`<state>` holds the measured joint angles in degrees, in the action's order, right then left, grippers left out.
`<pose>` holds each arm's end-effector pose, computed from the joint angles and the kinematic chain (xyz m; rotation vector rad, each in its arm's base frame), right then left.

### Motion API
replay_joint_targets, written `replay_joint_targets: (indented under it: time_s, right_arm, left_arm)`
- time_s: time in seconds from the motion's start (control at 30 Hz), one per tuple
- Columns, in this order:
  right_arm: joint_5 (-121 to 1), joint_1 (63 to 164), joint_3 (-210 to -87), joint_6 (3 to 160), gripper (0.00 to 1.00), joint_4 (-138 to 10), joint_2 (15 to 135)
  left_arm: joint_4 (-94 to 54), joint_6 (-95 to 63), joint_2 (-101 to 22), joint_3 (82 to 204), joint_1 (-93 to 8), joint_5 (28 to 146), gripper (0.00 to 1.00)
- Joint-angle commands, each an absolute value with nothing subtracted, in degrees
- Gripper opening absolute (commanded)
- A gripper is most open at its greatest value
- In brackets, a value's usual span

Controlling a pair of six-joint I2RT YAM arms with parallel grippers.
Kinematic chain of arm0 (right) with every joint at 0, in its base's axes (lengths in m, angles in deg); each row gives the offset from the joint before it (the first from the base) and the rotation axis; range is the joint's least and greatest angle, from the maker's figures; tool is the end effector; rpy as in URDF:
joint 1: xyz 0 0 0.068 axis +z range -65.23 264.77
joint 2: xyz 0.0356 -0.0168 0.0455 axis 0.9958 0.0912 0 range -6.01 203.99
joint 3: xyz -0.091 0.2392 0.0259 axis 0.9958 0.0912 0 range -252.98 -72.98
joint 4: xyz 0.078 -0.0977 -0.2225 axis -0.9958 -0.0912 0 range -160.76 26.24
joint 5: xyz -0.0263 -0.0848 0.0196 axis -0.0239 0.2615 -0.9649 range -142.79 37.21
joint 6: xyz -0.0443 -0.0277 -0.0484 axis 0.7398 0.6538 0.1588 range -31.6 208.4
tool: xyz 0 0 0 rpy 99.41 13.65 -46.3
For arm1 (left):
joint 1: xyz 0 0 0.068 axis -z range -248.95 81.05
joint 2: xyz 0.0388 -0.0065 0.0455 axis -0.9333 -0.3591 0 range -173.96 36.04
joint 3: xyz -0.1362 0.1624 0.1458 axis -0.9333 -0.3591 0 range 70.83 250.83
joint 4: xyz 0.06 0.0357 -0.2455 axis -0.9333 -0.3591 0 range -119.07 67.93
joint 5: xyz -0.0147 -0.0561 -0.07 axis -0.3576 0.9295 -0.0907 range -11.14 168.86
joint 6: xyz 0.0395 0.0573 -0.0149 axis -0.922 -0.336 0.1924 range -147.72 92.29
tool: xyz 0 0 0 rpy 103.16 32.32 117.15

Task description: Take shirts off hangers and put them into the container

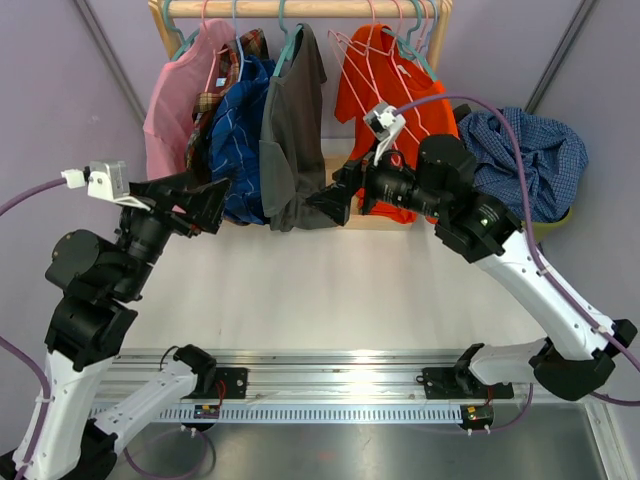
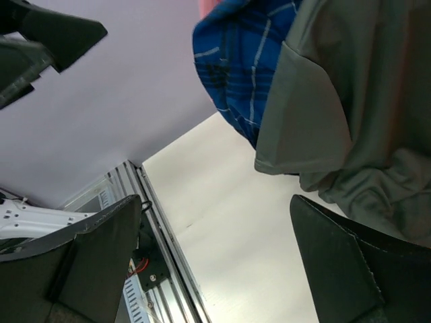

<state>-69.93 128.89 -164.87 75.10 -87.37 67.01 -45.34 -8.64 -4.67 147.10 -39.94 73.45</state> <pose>0.1913 0.2095 0.4736 -0.6923 1.6068 0.9957 0.1079 -0.0535 0.4908 0.0391 1.3857 -0.6401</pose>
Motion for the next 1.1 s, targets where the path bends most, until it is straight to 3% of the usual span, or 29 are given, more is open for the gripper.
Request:
replay_joint_targets:
  time_s: [0.0, 0.53, 1.07]
  right_arm:
    - [-74.39, 130.03, -170.96, 74.34, 1.00, -84.67, 70.36]
    - [-64.74, 138.38, -221.74, 71.09, 1.00, -97.51, 107.79]
    - [-47.53, 139.61, -229.16, 65.02, 0.99, -92.24, 119.41]
  left_arm:
    - [-45.89, -8.56, -1.50, 145.81, -40.04, 71.04, 0.99]
    - [-51.34, -5.48, 9.58, 138.60, -40.04, 68.05, 0.99]
    - [-58.55, -5.04, 15.38, 138.07, -40.04, 62.95, 0.99]
